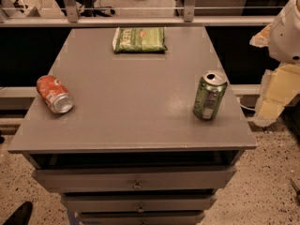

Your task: Move green can near green jalapeno chip bag

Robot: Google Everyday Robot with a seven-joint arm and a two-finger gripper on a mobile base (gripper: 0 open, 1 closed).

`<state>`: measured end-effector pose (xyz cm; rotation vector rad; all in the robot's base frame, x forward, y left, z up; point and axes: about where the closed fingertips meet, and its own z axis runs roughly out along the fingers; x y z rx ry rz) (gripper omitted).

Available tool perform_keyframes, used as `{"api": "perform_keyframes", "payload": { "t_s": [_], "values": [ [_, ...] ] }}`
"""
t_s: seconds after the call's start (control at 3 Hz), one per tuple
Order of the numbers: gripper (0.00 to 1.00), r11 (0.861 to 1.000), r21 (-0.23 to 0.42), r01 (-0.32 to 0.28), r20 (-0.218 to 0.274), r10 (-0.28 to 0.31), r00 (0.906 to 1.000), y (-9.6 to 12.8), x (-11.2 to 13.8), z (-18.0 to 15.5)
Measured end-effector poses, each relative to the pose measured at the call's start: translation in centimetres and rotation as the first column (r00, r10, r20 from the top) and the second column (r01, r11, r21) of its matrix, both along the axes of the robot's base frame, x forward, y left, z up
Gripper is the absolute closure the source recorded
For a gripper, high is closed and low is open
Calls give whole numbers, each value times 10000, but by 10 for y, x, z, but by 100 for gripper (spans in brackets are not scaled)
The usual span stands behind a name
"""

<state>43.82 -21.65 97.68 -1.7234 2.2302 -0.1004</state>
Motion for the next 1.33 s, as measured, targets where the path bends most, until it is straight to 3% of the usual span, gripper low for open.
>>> {"api": "perform_keyframes", "payload": {
  "t_s": [0.33,0.67,1.0,1.33],
  "values": [
    [0,10000,1,0,3,0,10000,0,0,0],
    [0,9991,412,102,233,-112,9997,-6,1,0],
    [0,9892,1457,178,598,-268,9978,-18,10,-16],
    [0,9552,2960,-11,1299,-391,9907,-21,34,-34]
  ]
}}
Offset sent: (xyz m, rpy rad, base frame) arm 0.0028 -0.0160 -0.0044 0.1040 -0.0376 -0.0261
